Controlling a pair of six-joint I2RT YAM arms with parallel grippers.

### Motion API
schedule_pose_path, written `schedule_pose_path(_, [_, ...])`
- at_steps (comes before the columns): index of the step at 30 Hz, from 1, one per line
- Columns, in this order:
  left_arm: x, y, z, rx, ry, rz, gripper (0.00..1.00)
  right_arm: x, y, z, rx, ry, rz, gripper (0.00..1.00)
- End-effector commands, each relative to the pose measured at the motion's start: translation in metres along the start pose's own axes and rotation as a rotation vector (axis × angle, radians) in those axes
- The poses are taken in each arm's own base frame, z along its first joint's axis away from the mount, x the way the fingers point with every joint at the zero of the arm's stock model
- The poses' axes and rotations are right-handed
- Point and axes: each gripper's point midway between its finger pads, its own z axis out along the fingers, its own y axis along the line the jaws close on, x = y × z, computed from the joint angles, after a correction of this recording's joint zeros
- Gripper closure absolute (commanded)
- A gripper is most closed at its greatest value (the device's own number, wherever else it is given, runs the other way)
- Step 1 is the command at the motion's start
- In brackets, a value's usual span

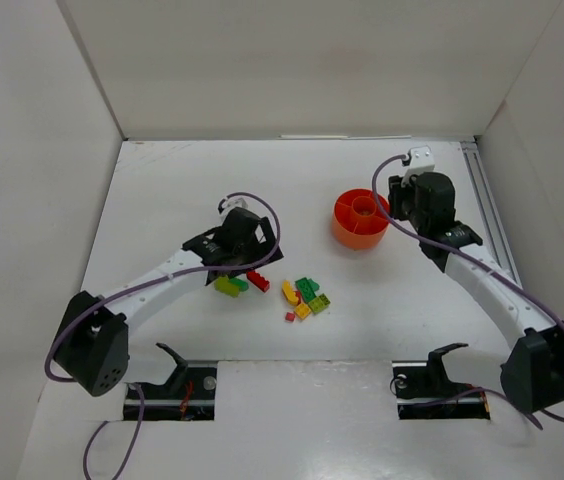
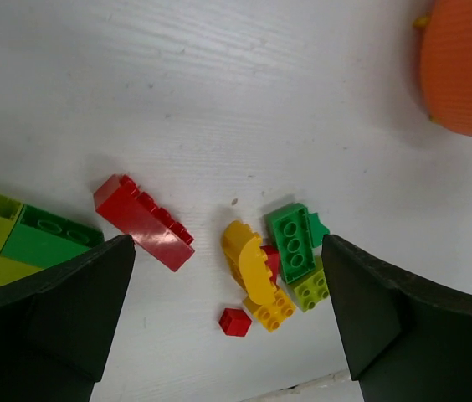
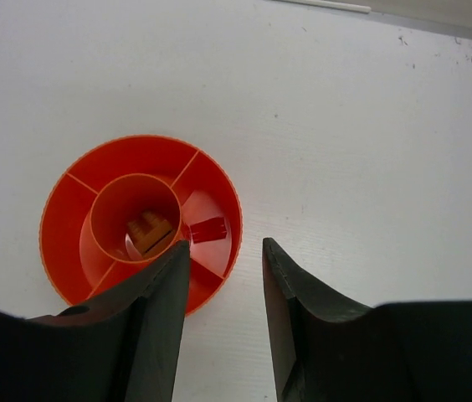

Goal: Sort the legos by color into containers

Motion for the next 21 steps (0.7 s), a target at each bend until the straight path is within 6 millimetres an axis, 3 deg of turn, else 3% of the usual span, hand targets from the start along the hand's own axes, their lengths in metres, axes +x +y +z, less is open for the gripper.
schedule_pose_path(1, [0.021, 0.016, 0.006, -0.099, 0.075, -0.122, 0.09, 0.009, -0.007, -0.008, 0.028, 0.017, 0.009, 0.54])
schedule_pose_path(6, [0.034, 0.021, 0.02, -0.153, 0.127, -0.205, 0.23, 0.02, -0.013, -0.012, 0.057, 0.055, 0.001, 0.54])
schedule_pose_path(14, [0.048, 0.035, 0.034, -0.251, 0.166, -0.269, 0.26, 0.024, -0.019, -0.016, 0.087, 0.076, -0.023, 0.54])
schedule_pose_path(16, [0.052, 0.041, 0.038, -0.287, 0.171, -0.29, 0.32, 0.024, -0.021, -0.016, 0.099, 0.076, -0.023, 0.54])
schedule_pose_path(21, [0.041, 0.045, 0.042, -0.319, 0.108, -0.324, 0.41, 0.027, -0.025, -0.017, 0.107, 0.086, -0.031, 0.53])
